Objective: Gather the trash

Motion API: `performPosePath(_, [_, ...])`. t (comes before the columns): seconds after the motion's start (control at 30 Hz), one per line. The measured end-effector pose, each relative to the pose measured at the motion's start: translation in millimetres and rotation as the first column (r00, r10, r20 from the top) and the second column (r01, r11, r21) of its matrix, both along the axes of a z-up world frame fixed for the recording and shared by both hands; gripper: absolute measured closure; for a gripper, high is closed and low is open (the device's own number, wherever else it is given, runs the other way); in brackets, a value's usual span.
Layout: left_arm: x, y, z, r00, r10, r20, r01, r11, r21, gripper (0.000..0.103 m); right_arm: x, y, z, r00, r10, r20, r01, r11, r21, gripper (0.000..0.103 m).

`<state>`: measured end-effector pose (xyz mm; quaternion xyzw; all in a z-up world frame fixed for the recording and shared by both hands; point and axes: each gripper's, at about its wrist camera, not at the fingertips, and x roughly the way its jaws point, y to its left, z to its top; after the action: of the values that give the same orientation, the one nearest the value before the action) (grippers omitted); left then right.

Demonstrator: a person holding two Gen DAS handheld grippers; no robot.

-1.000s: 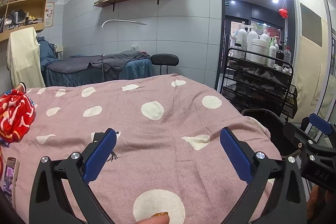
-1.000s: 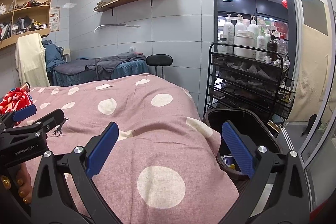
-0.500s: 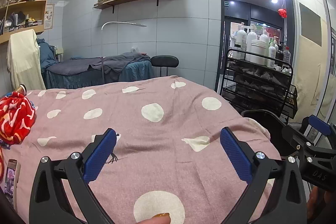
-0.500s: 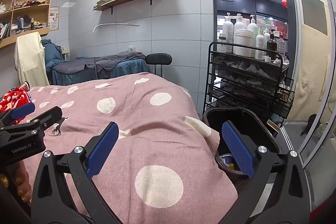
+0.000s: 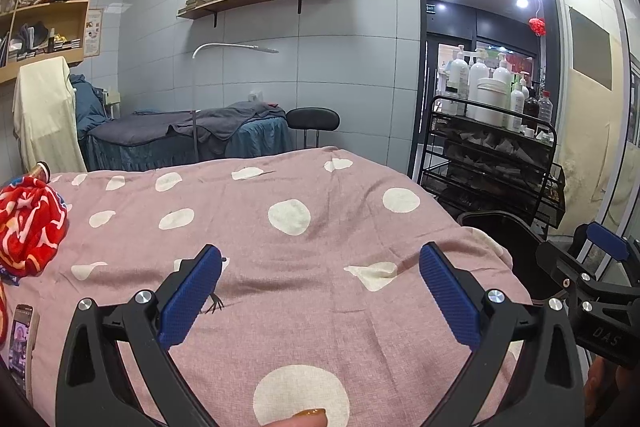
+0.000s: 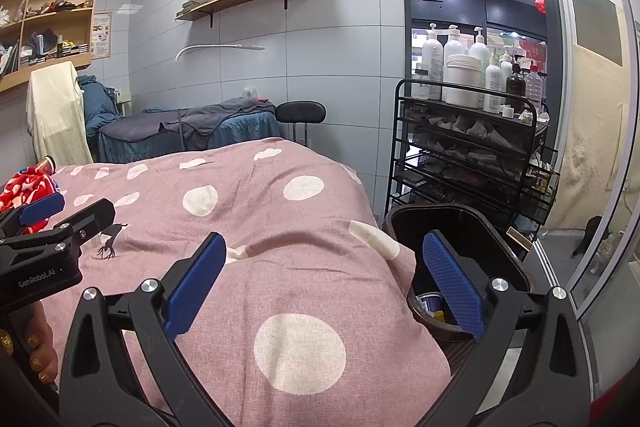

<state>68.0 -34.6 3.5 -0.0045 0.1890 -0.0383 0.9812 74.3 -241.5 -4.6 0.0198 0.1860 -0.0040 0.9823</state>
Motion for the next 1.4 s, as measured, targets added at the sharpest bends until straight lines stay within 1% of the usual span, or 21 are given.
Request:
performPosePath(0.97, [-2.4, -1.6, -2.6, 1.0, -0.008, 0.0, 0.008, 1.0, 0.003, 0.005, -1.2, 0.0, 1.5, 1.0, -0.003, -0.002, 0.003, 1.0, 0.001, 0.006])
performPosePath(1.07, [-2.1, -0.2, -3.1, 1.0, -0.009, 0.008, 0.009, 1.0, -0.007, 0.005, -1.4, 0.0, 1.8, 1.0, -0.004, -0.003, 0.004, 1.0, 0.003, 0.006])
performPosePath(1.4, [1.1, 5.3, -3.4, 1.0, -0.004, -0.011, 0.004, 1.0, -0.021, 0.005, -0.8, 1.3, 1.6, 1.0, 0.002, -0.009, -0.002, 1.0, -0.001, 0.006])
